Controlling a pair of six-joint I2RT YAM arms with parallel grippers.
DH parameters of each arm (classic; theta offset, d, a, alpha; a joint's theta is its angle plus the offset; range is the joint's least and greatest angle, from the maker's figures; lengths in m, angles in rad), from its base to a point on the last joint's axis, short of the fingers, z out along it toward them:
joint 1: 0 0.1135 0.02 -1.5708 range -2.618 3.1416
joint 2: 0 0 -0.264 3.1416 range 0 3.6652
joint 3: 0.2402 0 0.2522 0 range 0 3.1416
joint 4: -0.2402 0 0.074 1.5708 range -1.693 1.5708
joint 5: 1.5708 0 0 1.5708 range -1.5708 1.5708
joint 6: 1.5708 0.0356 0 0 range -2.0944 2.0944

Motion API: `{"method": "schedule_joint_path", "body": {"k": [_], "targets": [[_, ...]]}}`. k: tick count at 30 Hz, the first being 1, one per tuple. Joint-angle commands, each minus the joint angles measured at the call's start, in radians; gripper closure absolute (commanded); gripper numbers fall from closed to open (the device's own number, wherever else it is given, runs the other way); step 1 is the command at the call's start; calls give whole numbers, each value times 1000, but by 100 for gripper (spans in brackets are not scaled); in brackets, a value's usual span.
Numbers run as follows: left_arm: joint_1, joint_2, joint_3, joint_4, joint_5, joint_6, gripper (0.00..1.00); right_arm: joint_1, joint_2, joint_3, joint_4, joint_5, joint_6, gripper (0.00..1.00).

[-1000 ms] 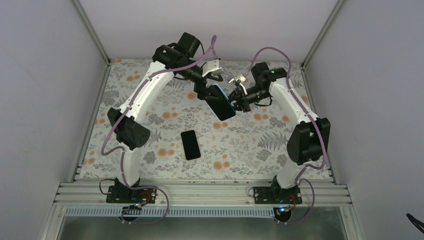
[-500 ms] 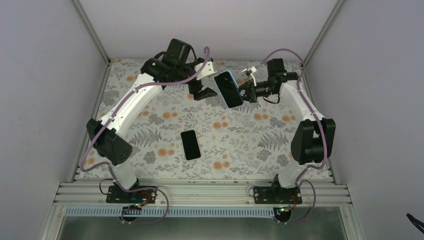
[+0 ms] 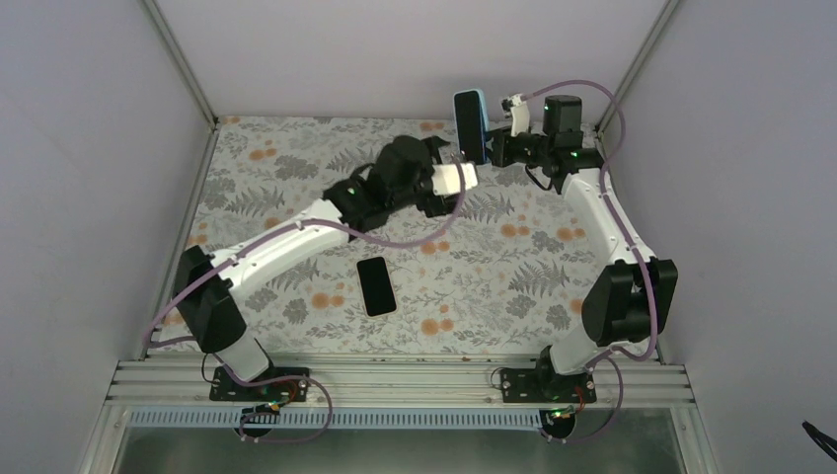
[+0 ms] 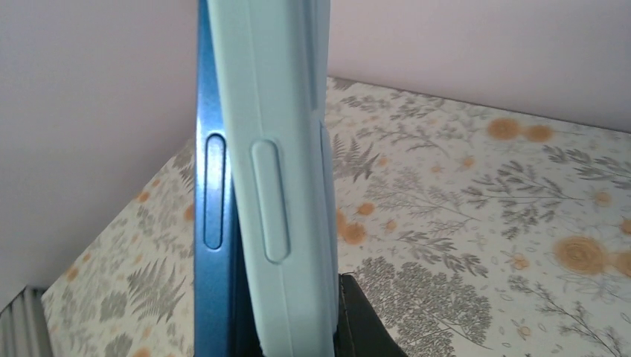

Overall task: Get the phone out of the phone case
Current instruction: Remove the phone case from the phone.

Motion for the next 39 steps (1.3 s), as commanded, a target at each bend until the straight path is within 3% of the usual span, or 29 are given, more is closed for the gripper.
{"method": "schedule_joint_path", "body": {"k": [1,11,19,39], "targets": [[-55,18,-81,295,-207,57,0,-4,-34,38,119,113,147,97],[-88,113,-38,431,-202,0,0,-2,-43,43,132,116,196,97],[-91,203,51,402,-211,-62,0,-2,-59,36,139,95,207,97],[-86,176,21,507,-315,-66,0,-2,-66,18,149,78,211,97]]}}
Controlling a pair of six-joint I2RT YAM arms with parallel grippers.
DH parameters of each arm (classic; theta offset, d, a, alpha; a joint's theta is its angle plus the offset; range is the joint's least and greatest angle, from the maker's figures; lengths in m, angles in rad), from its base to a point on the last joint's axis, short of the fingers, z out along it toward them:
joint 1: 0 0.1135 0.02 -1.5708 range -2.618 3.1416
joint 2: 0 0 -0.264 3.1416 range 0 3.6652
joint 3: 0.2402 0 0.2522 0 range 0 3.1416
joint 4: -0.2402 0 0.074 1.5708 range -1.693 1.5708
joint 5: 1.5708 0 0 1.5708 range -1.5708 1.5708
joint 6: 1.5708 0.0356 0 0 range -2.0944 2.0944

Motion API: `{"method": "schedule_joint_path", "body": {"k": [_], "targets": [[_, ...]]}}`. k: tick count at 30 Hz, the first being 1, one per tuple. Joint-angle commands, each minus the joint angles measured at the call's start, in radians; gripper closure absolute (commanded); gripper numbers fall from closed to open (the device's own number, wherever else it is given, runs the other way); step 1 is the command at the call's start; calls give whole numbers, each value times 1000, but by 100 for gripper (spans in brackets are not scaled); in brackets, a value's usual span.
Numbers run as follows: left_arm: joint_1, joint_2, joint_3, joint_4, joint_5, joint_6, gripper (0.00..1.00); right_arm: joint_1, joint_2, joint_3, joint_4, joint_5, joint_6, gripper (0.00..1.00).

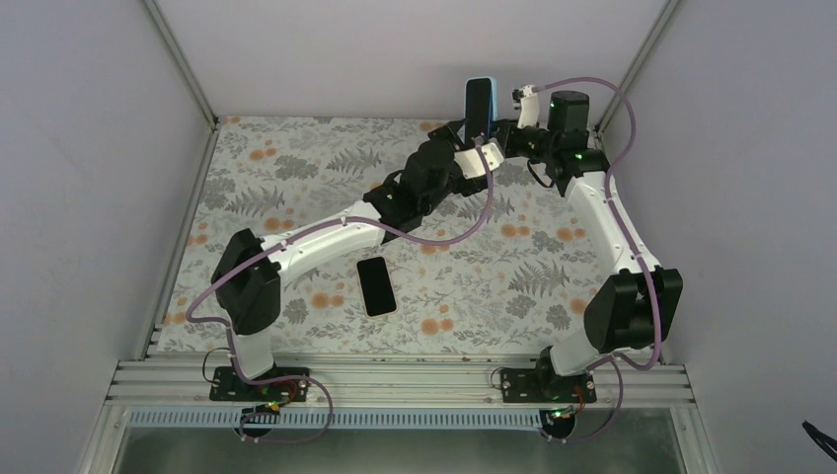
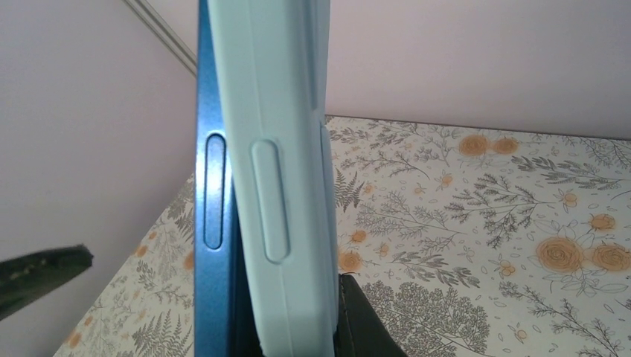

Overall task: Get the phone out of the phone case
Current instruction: Remove the phone case from the phone.

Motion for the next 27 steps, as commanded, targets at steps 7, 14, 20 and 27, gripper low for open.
{"method": "schedule_joint_path", "body": {"k": [7,14,20,27], "targets": [[10,31,63,23,-96,-17,0,-2,-38,12,79,-56,26,97],[11,51,67,102,-213,13,6,-3,-48,-13,91,-96,50,97],[7,88,53,229,-315,93,6,-3,-42,-21,119,-183,84,97],[39,94,-22,558,-438,273,14,-5,-41,-45,139,-254,117,97]]}}
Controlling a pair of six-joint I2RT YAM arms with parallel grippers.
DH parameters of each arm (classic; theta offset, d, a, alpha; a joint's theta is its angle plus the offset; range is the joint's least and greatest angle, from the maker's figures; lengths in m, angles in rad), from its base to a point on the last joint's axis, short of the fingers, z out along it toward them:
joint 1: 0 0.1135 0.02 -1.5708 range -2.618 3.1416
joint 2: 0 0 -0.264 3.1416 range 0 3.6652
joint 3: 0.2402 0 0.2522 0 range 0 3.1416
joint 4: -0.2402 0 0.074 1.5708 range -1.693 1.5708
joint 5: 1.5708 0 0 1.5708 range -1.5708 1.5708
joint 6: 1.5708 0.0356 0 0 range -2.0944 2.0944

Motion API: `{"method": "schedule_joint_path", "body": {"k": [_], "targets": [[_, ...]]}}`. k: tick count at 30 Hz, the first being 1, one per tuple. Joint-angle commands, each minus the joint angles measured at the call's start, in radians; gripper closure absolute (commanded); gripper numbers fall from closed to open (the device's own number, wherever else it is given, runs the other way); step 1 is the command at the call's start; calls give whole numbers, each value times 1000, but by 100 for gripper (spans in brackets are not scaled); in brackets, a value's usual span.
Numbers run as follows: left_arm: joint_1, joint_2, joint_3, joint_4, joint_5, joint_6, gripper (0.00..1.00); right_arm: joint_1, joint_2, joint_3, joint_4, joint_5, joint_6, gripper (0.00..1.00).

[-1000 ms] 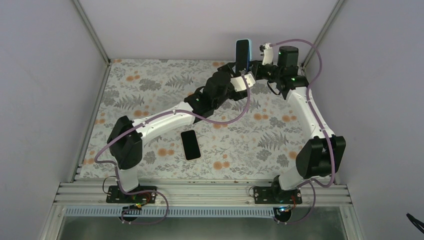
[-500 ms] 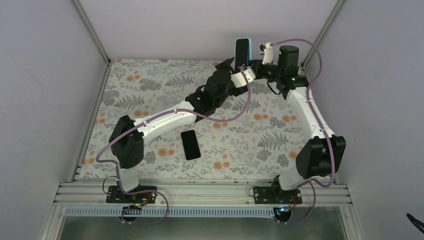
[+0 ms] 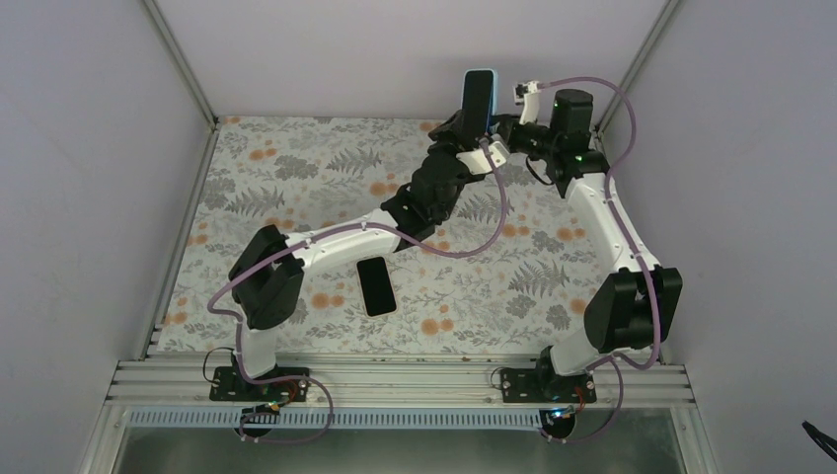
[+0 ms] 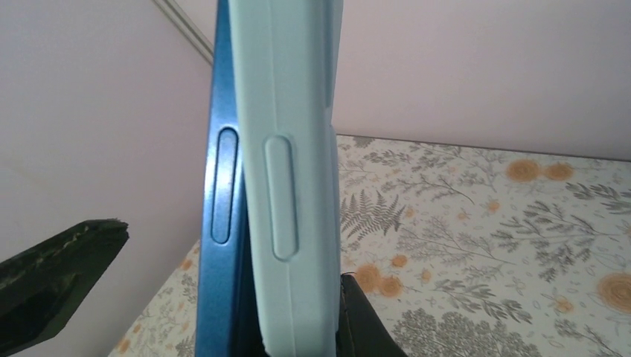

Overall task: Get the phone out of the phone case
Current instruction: Remove the phone case from the phone.

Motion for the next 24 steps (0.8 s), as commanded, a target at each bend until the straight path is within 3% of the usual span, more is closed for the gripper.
{"method": "schedule_joint_path", "body": {"k": [1,4,11,15,24], "targets": [[71,11,0,243,-180,107,17,5,-40,-28,39,-174,53,97],[99,18,15,219,-182,83,29,1,-29,-38,77,-239,84,97],[107,36,-8,380,-195,203,39,0,6,-54,109,-317,123,97],[125,48,10,378,-194,203,53,-1,2,-82,164,-379,170,97],[126,91,33,358,-188,198,69,-1,-14,-111,225,-469,222,97]]}}
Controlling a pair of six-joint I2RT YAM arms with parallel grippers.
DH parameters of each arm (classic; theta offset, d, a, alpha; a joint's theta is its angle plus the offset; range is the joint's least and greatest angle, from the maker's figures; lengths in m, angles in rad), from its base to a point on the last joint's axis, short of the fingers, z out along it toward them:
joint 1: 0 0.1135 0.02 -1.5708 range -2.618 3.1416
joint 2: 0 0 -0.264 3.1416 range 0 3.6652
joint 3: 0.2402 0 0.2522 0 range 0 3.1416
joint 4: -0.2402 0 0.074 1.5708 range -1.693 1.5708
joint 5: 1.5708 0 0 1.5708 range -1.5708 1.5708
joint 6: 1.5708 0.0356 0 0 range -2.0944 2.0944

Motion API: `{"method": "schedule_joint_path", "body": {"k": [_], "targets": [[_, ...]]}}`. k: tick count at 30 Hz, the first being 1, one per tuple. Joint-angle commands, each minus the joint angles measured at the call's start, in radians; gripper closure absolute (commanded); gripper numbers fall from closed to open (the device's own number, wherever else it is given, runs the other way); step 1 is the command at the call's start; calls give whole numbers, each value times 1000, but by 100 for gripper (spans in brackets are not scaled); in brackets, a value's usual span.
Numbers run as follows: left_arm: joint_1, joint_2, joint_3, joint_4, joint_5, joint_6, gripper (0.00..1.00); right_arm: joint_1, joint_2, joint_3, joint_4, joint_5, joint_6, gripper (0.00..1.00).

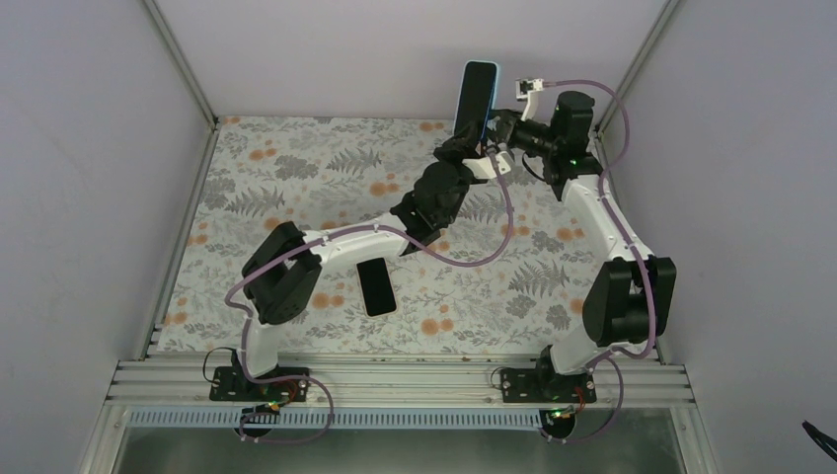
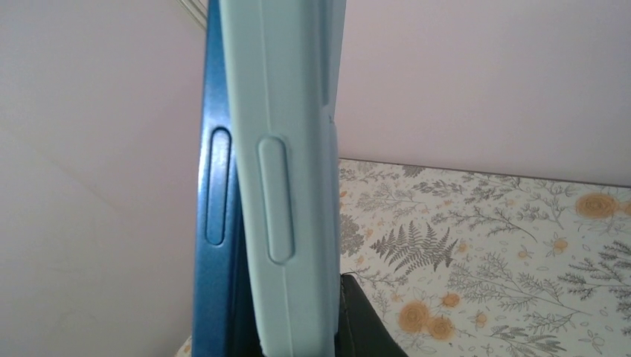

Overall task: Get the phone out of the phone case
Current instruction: Remove the phone case from the phone.

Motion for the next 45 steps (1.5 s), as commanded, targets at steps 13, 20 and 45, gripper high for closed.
{"method": "schedule_joint_path", "body": {"k": [13,20,45], "targets": [[121,39,4,362,-169,208,92,-34,19,-101,102,-444,185,97],[120,-2,-43,387,-156,222,98,-39,47,-38,-56,-374,37,97],[62,-318,-218,-55,-15,-60,98,-121,184,180,-495,199,-349,97]]}}
